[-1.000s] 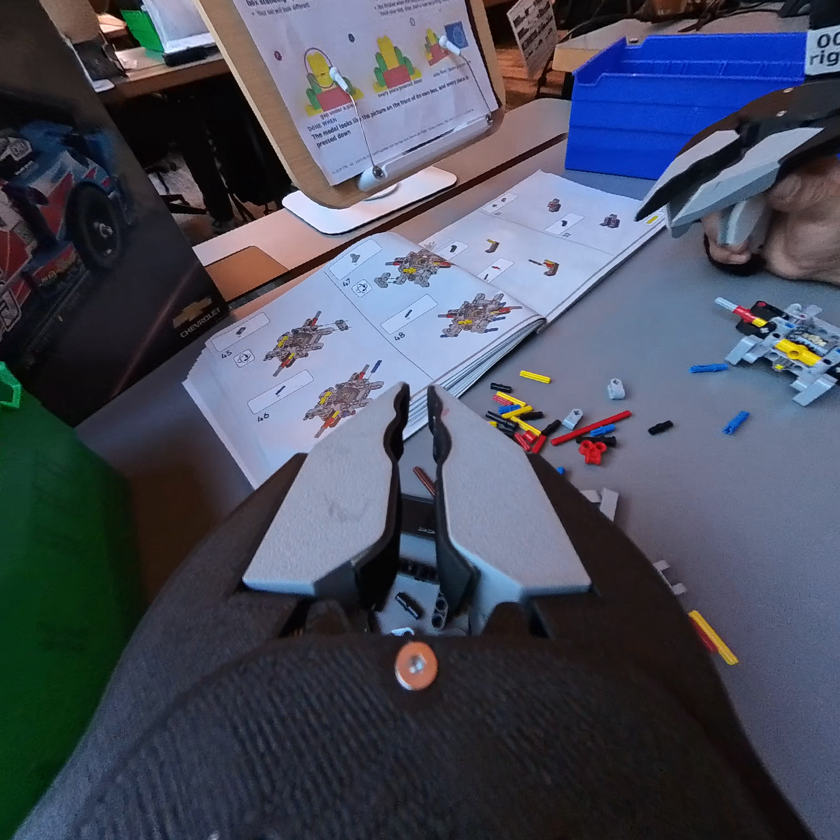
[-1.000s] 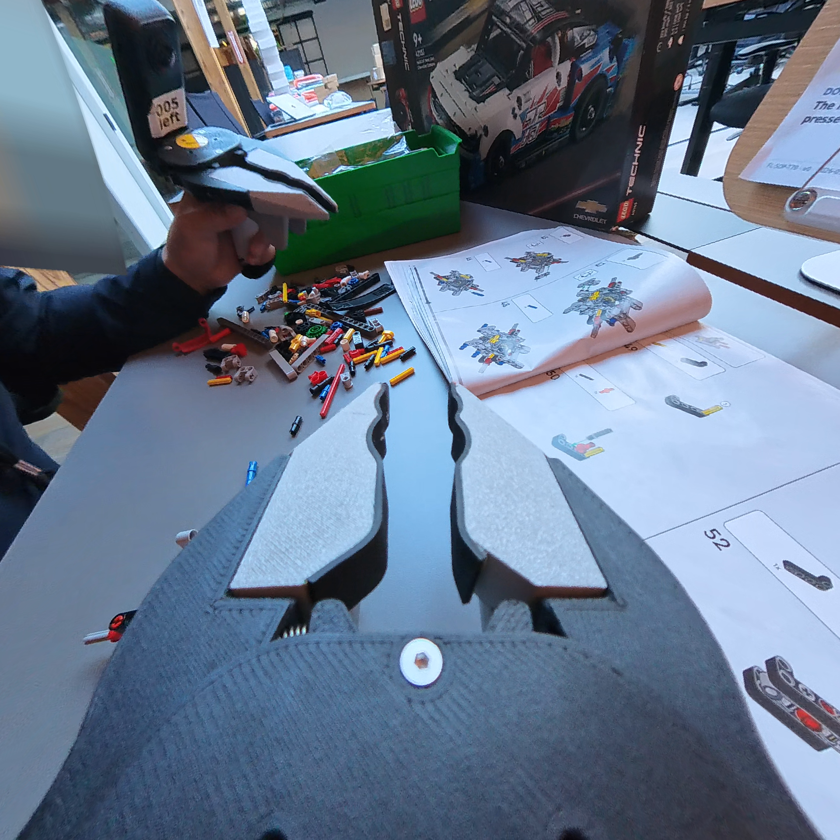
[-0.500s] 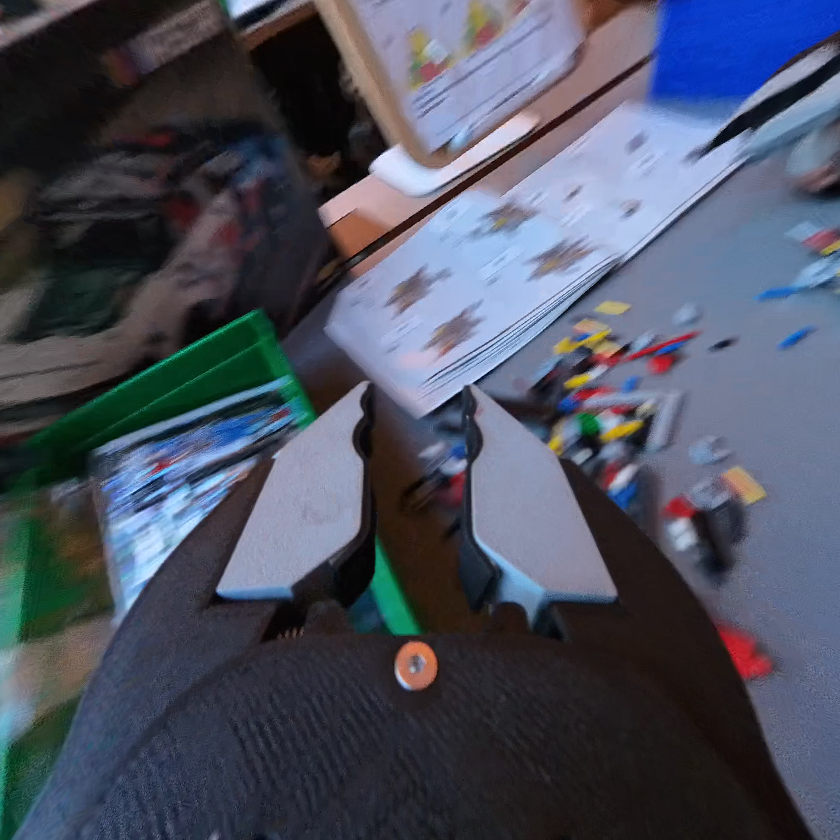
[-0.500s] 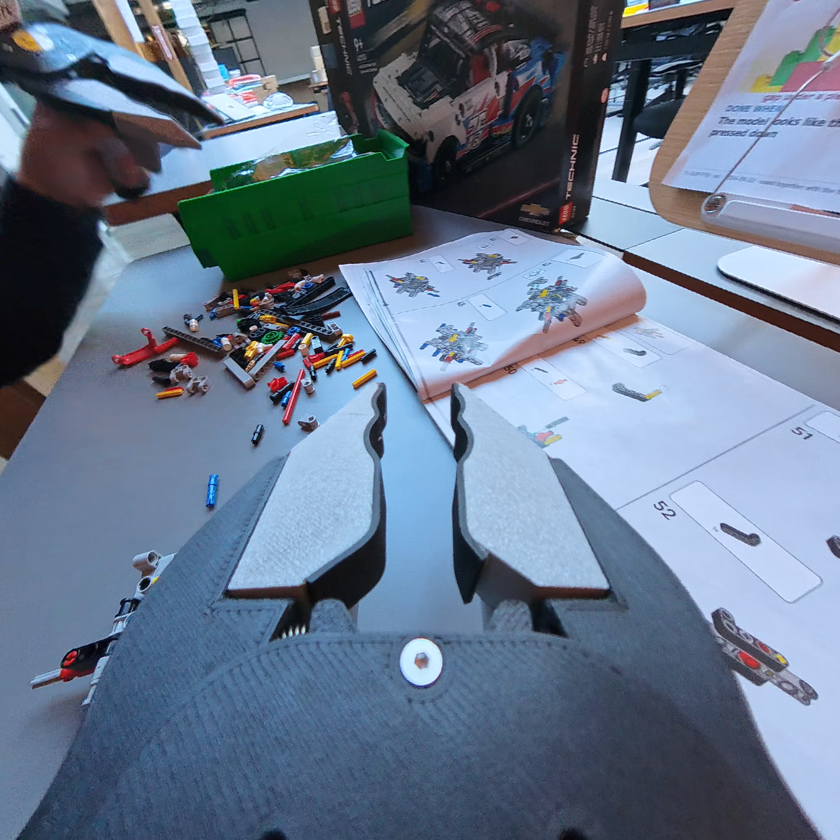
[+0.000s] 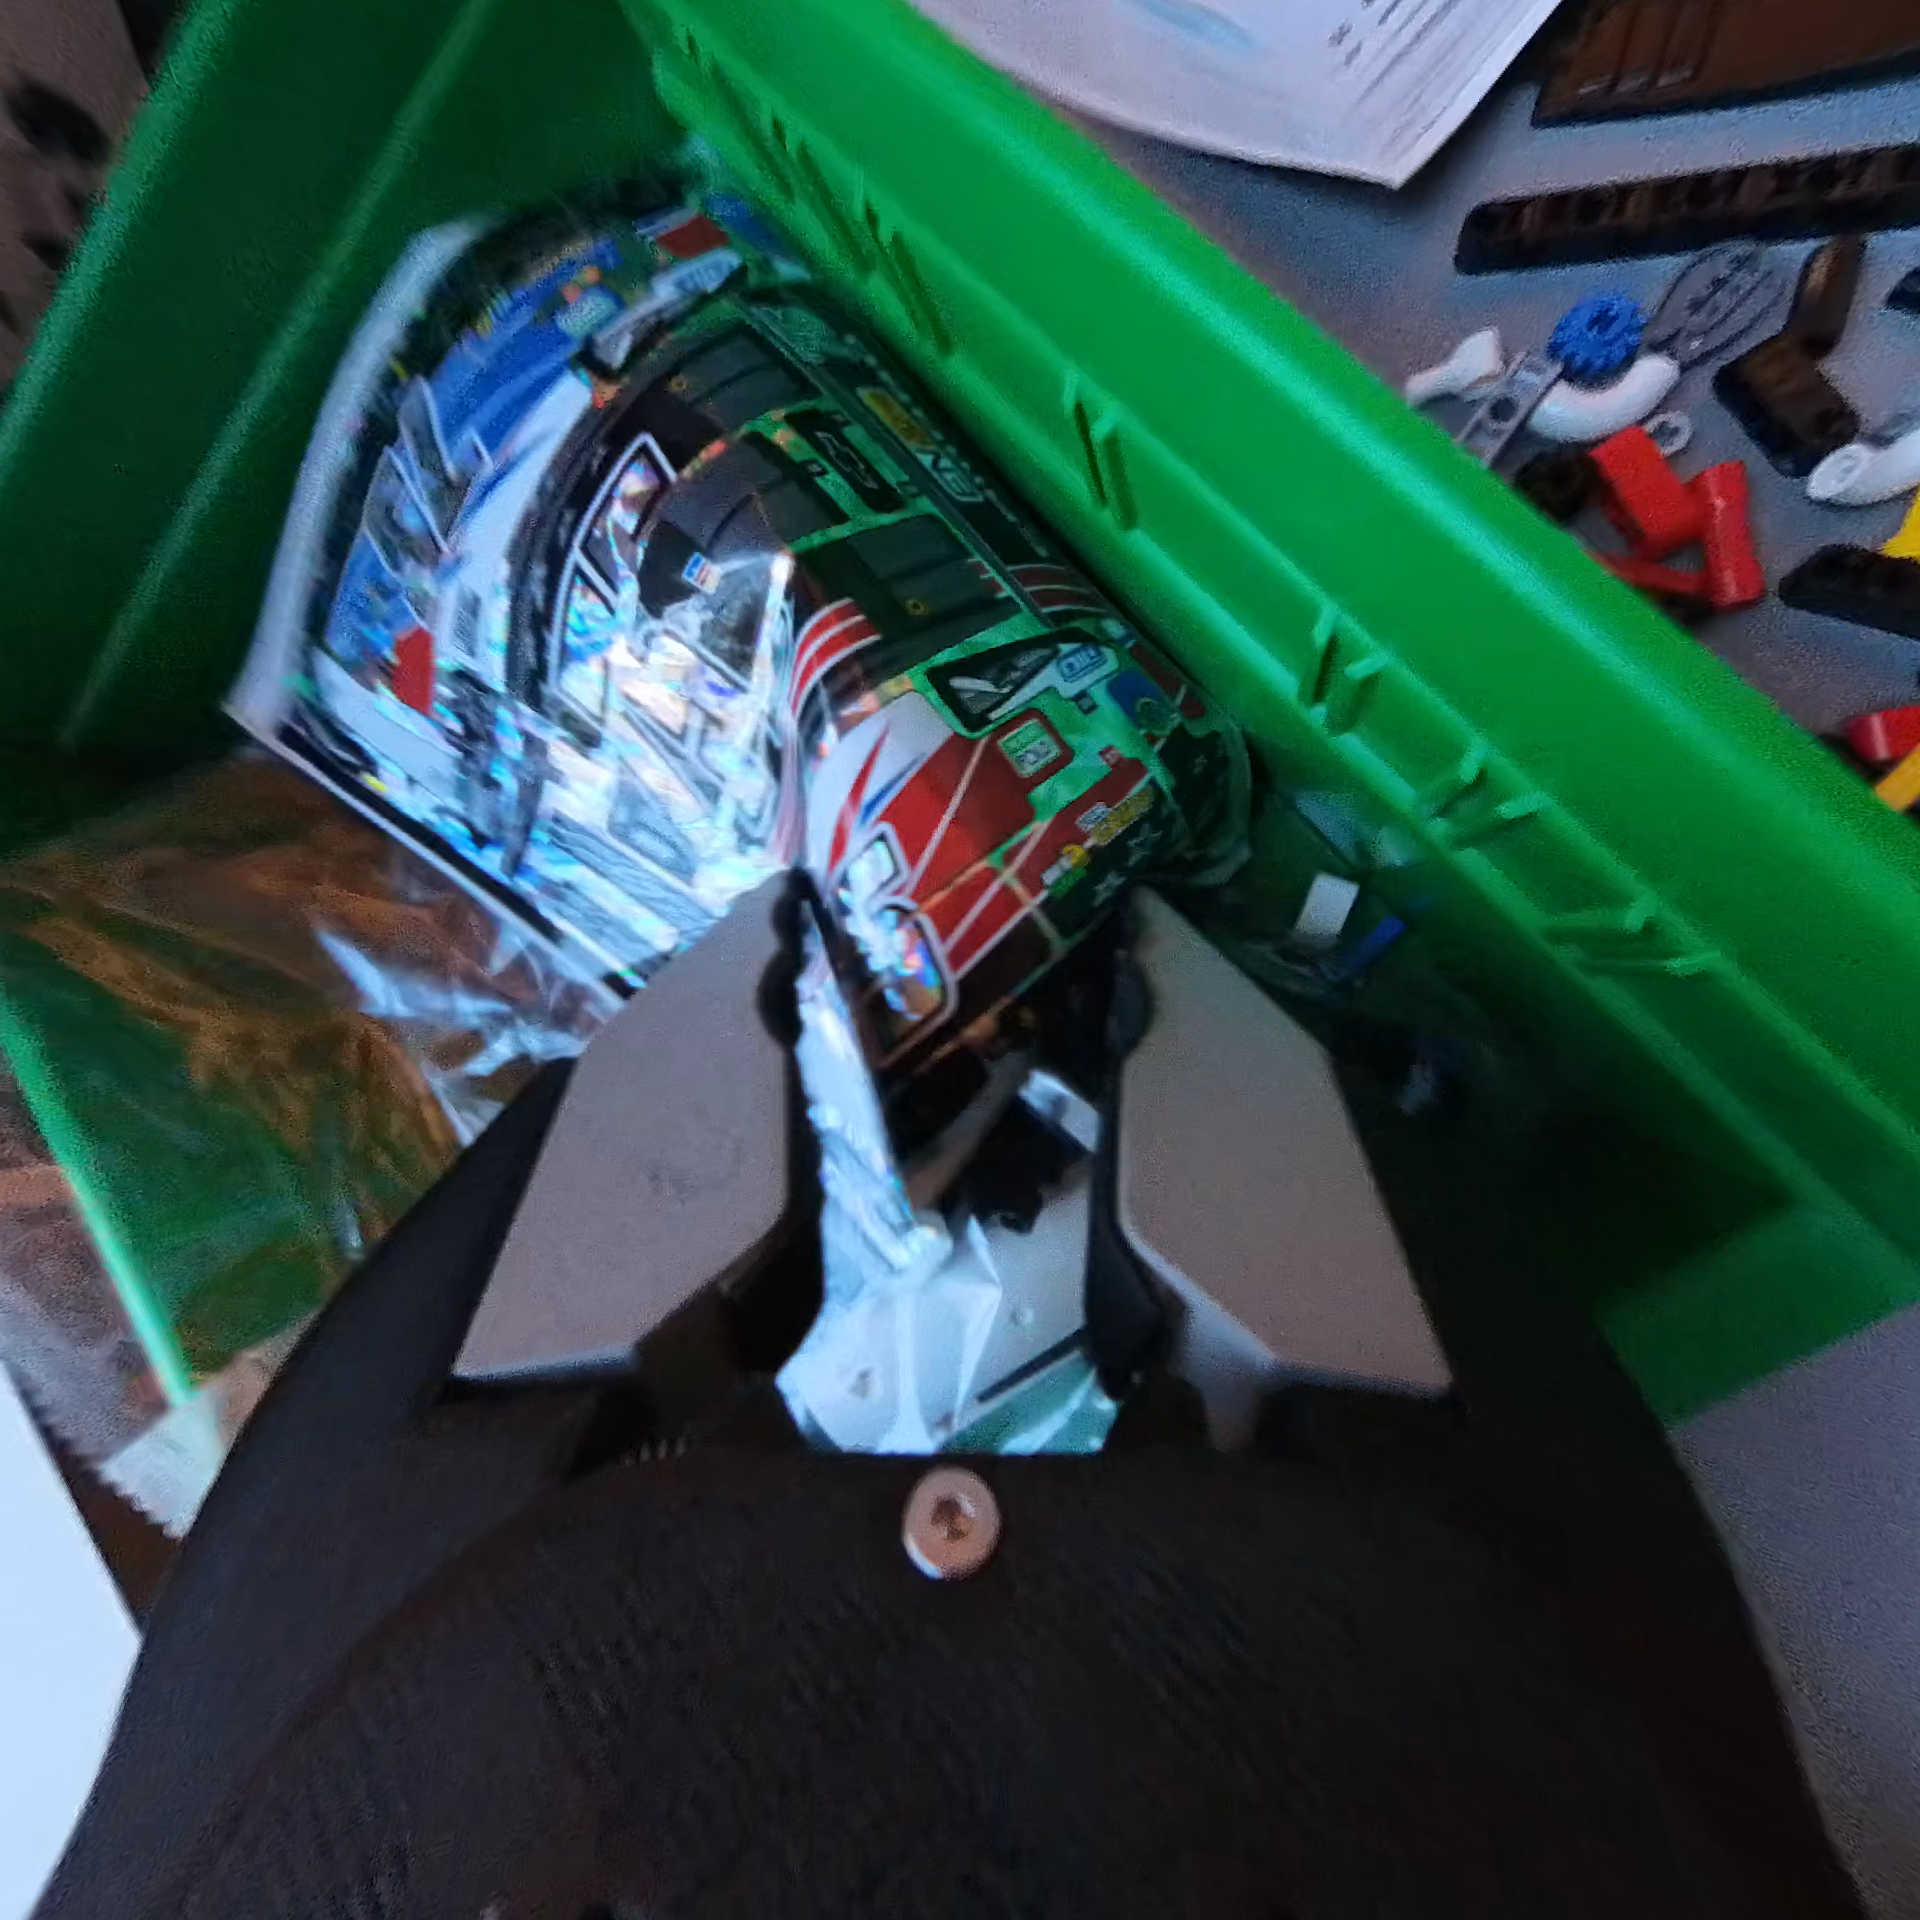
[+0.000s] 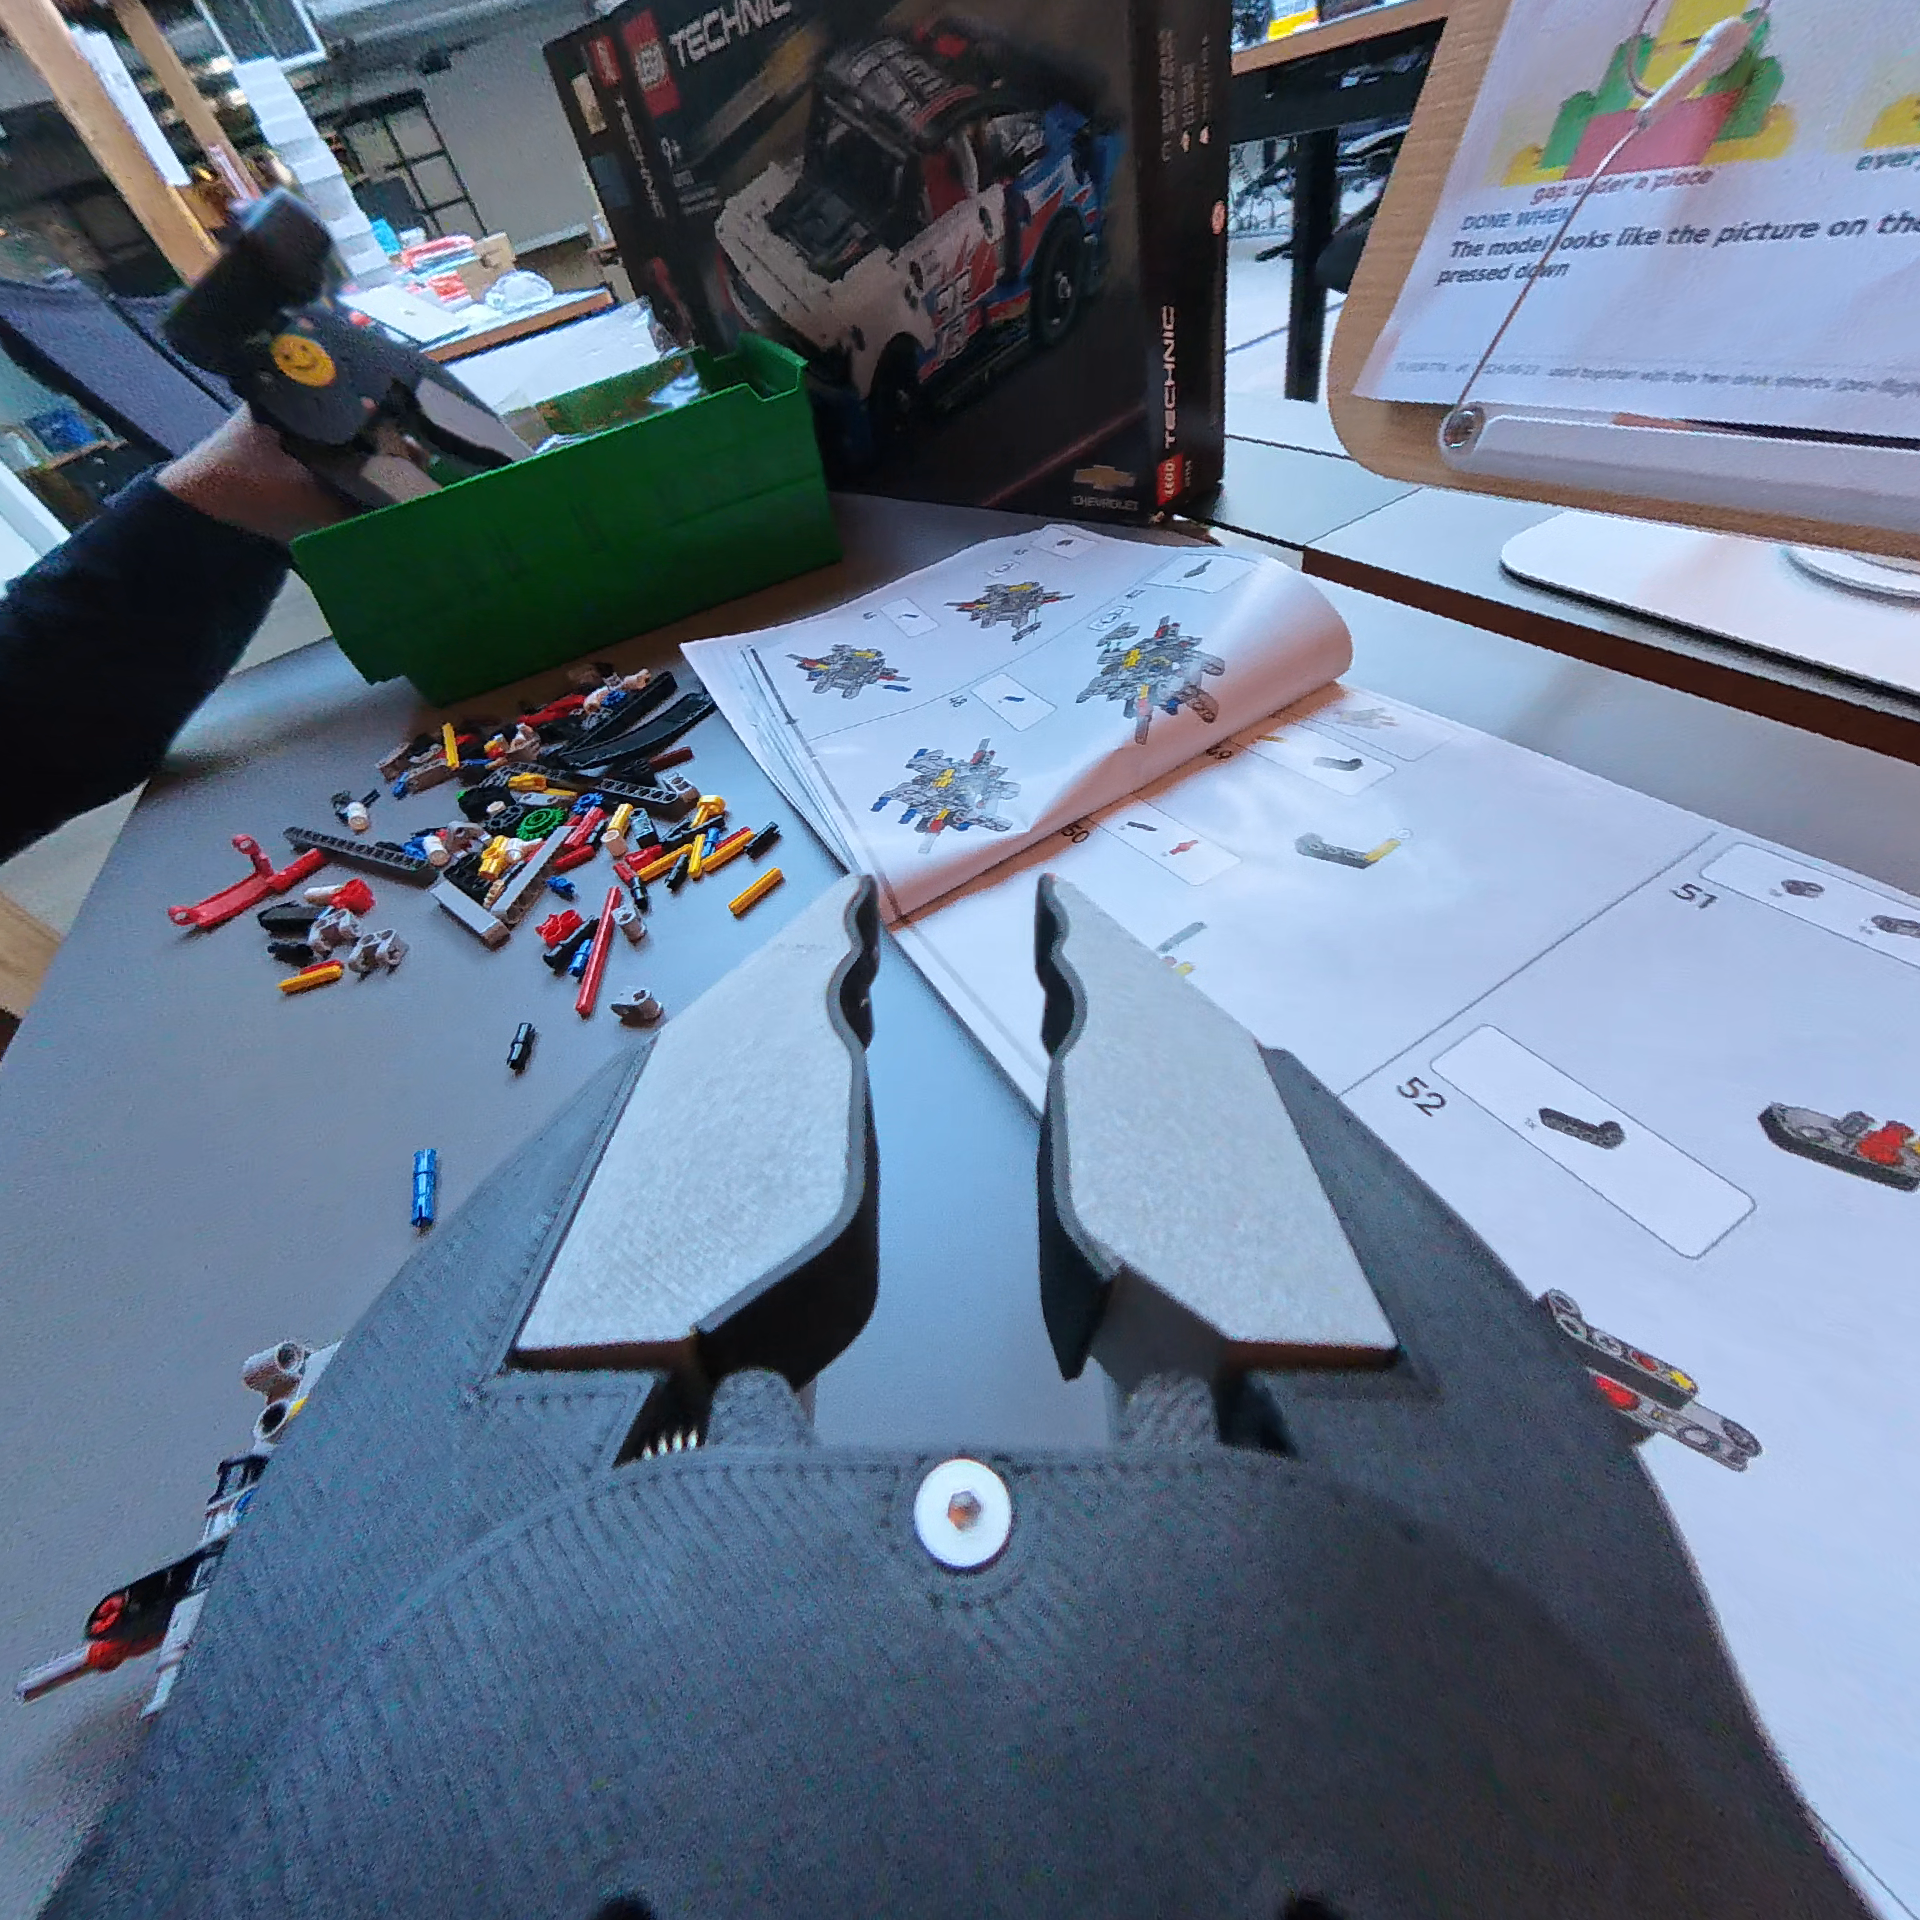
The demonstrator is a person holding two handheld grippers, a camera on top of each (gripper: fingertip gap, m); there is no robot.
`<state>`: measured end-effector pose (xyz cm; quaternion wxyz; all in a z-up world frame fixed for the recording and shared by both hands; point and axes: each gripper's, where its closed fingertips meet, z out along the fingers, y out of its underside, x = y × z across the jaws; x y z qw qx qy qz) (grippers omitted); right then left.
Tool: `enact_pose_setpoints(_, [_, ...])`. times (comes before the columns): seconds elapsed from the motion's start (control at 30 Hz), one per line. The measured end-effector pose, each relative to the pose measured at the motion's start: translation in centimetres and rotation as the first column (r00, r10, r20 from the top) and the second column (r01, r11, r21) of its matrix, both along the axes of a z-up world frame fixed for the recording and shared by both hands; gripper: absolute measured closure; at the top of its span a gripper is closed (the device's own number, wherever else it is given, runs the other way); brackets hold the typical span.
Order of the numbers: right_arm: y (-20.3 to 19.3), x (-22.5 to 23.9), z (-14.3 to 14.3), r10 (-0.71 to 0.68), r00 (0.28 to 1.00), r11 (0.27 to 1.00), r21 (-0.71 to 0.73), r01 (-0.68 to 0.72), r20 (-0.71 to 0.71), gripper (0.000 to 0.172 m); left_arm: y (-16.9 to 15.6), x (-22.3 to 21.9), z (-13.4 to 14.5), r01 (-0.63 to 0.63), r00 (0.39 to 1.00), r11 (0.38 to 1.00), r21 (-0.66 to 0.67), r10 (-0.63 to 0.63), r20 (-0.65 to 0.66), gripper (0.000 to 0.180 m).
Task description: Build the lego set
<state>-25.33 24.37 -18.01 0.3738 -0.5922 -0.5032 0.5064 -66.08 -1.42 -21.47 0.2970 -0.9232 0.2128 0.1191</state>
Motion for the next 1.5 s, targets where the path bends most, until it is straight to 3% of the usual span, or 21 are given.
enact_pose_setpoints(0.17, [0.4,-0.2,-0.4,-0.017,0.999,1.000,-0.013,0.018,0.028,0.146,0.3,-0.6,3.2,-0.008,1.000,0.992,0.127,0.007,0.006,0.179])
enact_pose_setpoints(0.2, [0.4,-0.2,-0.6,-0.018,0.999,1.000,-0.014,0.018,0.038,0.147,0.3,-0.9,4.1,-0.024,1.000,0.984,0.175,0.021,0.021,0.180])
enact_pose_setpoints(0.43, [0.4,-0.5,-1.2,-0.022,0.997,1.000,-0.004,0.022,0.081,0.148,-0.2,-3.4,9.2,-0.186,0.969,0.877,0.443,0.087,0.233,0.180])
enact_pose_setpoints(0.6, [0.4,-0.6,-1.3,-0.023,0.996,1.000,-0.001,0.024,0.086,0.148,-0.8,-5.3,10.5,-0.283,0.941,0.809,0.515,0.130,0.312,0.180])
enact_pose_setpoints(1.5, [0.1,-0.5,-1.1,-0.009,0.997,1.000,0.012,0.008,0.072,0.148,-0.7,-5.5,10.4,-0.277,0.947,0.798,0.535,0.133,0.292,0.180])
